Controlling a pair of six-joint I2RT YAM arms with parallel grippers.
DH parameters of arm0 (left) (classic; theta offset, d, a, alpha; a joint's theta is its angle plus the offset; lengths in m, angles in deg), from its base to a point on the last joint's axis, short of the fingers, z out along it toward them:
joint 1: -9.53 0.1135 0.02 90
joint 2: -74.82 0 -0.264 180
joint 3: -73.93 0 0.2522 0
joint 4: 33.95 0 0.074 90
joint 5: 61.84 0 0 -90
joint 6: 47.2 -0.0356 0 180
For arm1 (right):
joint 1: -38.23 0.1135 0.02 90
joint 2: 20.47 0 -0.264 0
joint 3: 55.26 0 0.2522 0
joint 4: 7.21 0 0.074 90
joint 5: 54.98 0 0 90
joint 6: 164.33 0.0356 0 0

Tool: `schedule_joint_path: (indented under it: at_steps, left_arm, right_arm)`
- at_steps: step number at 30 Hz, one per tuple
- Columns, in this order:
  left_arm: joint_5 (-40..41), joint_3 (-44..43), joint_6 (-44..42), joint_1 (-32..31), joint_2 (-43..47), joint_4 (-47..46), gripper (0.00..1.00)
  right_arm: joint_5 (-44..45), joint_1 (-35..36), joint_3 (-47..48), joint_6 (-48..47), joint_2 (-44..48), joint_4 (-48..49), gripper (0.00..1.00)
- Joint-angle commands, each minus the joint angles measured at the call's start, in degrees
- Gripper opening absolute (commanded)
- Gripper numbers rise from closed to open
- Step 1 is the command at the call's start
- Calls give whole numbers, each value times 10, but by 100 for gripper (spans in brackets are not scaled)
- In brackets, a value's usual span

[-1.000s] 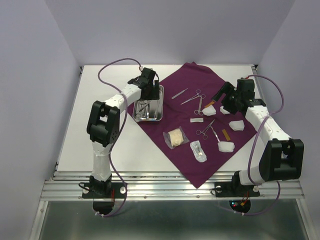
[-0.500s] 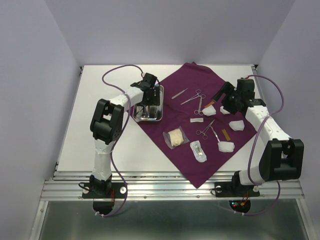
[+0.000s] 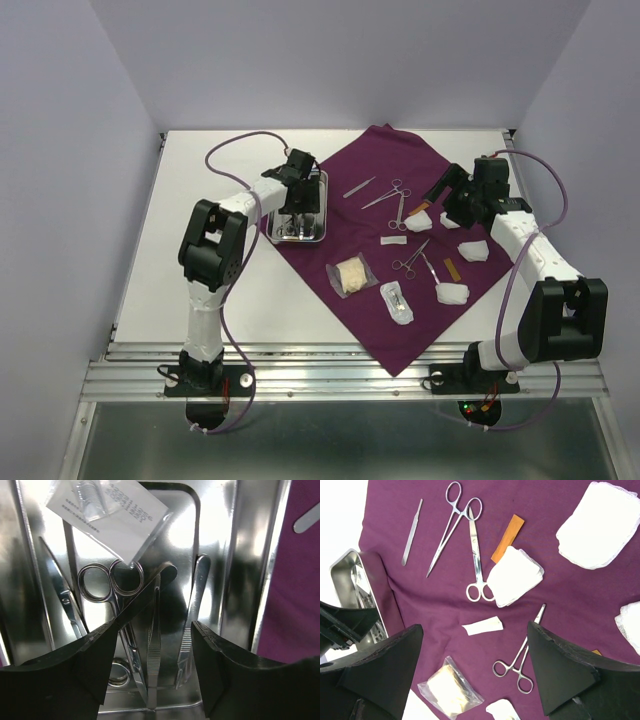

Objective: Prepare the surgical pack
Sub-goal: Adjust the medical item in the container.

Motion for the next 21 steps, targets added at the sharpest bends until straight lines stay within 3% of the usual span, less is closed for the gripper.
schedule_joint_path:
  at_steps: [1, 7, 15, 21]
  left_arm:
    - [-62, 24, 24, -21, 25, 11, 70]
    - [-64, 30, 34, -25, 57, 24, 68]
    - [-51, 52, 42, -25, 115, 31, 56]
    - [3, 54, 22, -25, 123, 35, 54]
  right_arm:
    - [-4, -4, 7, 2, 2, 12, 89]
    - [1, 8, 17, 4, -8, 16, 89]
    - [32, 56, 45, 5, -53, 24, 86]
    - [53, 87, 69, 10, -79, 24, 86]
